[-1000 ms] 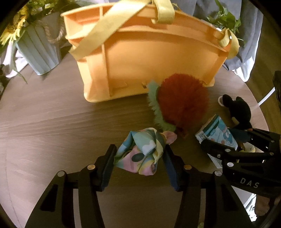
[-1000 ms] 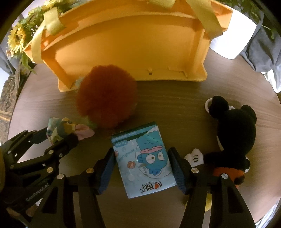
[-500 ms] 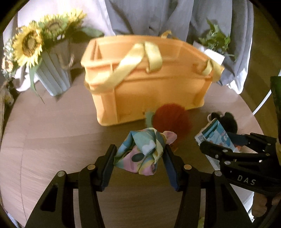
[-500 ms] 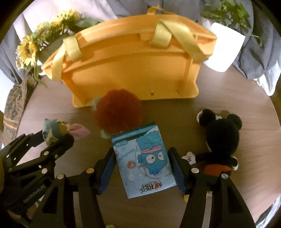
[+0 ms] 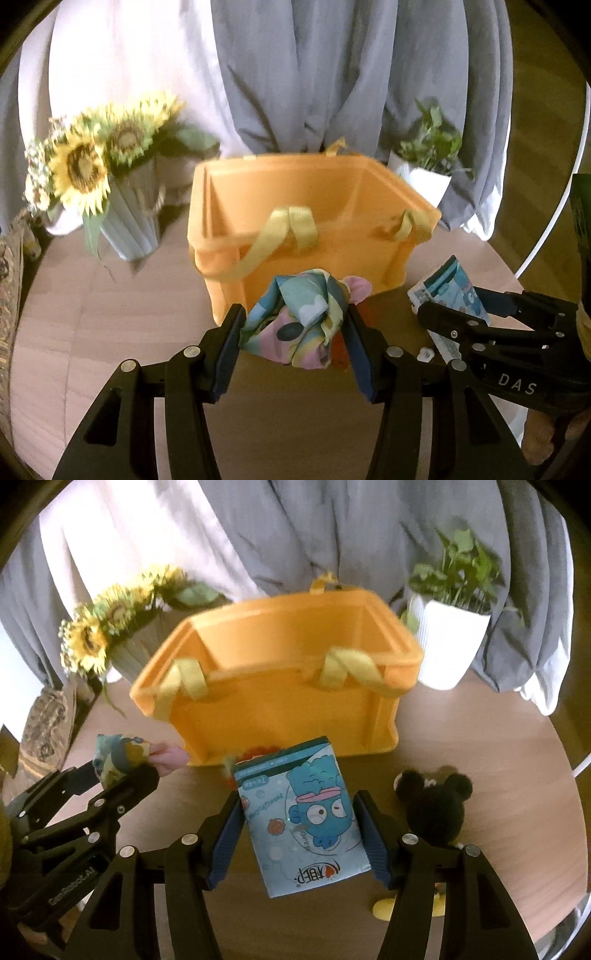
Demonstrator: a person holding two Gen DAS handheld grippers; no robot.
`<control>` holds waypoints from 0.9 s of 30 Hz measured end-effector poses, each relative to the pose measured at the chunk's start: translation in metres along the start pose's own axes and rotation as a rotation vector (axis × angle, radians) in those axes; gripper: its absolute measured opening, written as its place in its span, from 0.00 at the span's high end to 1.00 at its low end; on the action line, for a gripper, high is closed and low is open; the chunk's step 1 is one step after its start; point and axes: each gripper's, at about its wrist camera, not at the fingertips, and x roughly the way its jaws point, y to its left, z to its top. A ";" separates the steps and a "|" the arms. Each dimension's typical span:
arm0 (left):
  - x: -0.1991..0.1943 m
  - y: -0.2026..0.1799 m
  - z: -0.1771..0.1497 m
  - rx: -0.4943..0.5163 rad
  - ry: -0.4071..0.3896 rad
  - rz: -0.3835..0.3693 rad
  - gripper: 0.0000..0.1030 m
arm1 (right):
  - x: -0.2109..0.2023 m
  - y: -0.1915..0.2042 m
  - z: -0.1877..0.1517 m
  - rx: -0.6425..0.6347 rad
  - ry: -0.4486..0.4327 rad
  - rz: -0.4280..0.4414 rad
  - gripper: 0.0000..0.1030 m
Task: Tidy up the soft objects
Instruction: 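Lift and carry the patterned bundle and blue box over the crate with both tools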
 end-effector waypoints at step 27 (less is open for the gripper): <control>-0.033 -0.001 0.088 0.018 -0.252 0.047 0.49 | -0.042 0.007 0.078 -0.006 -0.298 0.050 0.41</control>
